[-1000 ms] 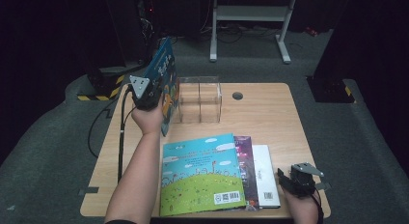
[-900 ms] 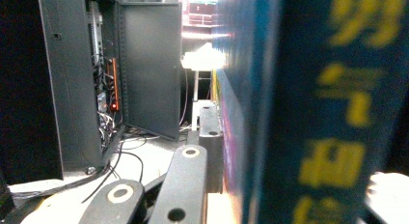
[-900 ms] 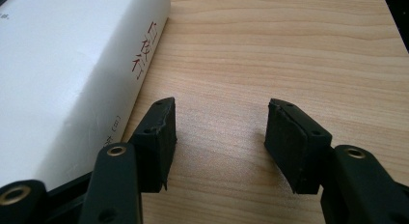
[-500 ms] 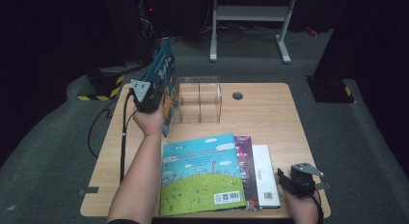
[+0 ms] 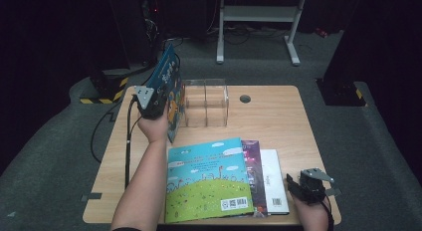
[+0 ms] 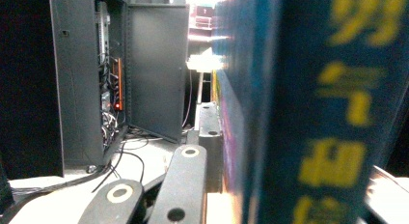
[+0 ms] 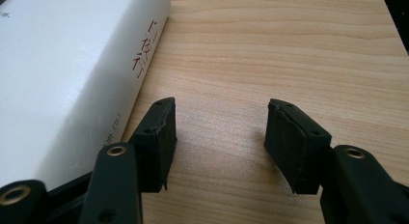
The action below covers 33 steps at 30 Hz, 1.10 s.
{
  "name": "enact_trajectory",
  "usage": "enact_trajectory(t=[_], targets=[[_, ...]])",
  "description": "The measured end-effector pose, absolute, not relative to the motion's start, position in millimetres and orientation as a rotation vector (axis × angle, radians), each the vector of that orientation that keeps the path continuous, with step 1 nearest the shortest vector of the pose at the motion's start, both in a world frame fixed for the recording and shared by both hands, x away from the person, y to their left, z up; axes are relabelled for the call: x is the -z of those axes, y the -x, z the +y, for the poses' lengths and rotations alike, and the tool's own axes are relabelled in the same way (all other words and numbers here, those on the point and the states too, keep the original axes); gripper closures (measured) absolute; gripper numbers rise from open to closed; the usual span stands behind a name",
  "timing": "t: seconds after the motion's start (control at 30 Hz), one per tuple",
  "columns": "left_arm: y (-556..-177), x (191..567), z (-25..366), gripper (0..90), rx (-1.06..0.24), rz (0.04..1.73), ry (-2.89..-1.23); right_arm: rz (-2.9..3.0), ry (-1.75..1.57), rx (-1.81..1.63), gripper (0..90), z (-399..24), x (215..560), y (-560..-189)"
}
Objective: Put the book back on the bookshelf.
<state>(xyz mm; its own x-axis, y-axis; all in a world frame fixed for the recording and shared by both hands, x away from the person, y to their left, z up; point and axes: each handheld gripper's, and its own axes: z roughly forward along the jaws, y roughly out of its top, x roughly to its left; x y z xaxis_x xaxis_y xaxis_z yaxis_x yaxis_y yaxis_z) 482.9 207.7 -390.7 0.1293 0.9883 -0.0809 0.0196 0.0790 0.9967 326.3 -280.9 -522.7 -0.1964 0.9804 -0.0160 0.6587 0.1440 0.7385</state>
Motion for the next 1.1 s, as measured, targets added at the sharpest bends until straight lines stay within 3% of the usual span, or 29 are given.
enact_trajectory(t=[1.1], targets=[[-477.6,387.4,237.1,79.8,-1.053,1.222,-1.268,1.923,-1.552,-0.828,44.9,-280.7,522.8,-326.1]])
